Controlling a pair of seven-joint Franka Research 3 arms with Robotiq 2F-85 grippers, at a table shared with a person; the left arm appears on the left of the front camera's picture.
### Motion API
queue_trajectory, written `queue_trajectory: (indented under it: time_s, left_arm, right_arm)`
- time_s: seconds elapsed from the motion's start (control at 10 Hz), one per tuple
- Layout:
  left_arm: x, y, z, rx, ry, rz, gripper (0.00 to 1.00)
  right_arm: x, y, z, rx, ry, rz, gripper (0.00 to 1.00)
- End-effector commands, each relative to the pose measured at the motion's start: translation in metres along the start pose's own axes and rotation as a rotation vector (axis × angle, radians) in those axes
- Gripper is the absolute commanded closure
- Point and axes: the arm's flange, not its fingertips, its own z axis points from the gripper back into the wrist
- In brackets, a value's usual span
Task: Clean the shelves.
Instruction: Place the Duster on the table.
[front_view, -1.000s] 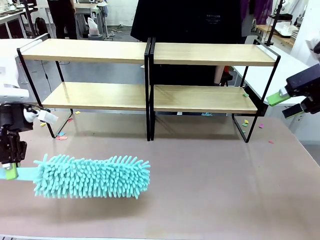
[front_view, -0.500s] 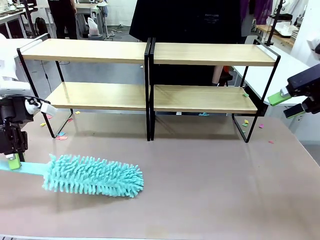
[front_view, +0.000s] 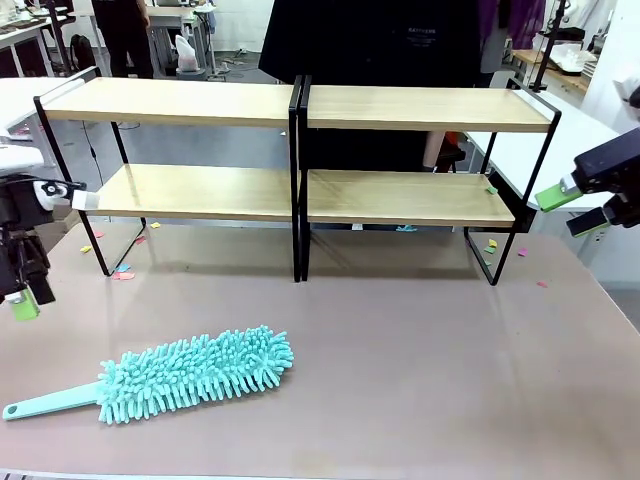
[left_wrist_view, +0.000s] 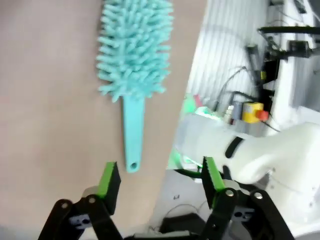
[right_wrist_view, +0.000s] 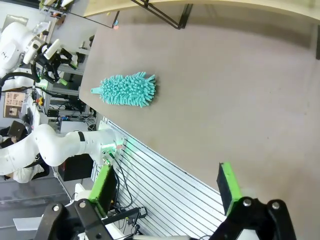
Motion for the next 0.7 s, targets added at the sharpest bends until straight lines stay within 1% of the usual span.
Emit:
queue_trajectory:
  time_s: [0.0,0.1,0.2,0.3,0.4,0.6]
  left_arm:
    - [-0.022,-0.016,-0.019,0.033,0.052,0.143,0.00]
    - [-0.036,-0.023,-0.029,0.025,0.068,0.141,0.00]
    - [-0.057,-0.041,-0.037,0.056,0.042,0.118,0.00]
    - [-0.081,-0.064,-0.038,0.130,-0.024,0.135,0.00]
    - [-0.104,-0.094,-0.026,0.175,-0.180,0.170,0.00]
    - [-0.135,-0.149,0.024,0.192,-0.543,0.188,0.00]
  right_arm:
    - [0.004,-0.001,-0.002,0.027,-0.015,0.016,0.00]
    - [0.004,-0.001,-0.002,0.027,-0.015,0.016,0.00]
    - [0.004,-0.001,-0.002,0.027,-0.015,0.016,0.00]
    - [0.004,-0.001,-0.002,0.027,-0.015,0.016,0.00]
    - [0.004,-0.001,-0.002,0.027,-0.015,0.016,0.00]
    - [0.004,-0.001,-0.002,0.027,-0.015,0.016,0.00]
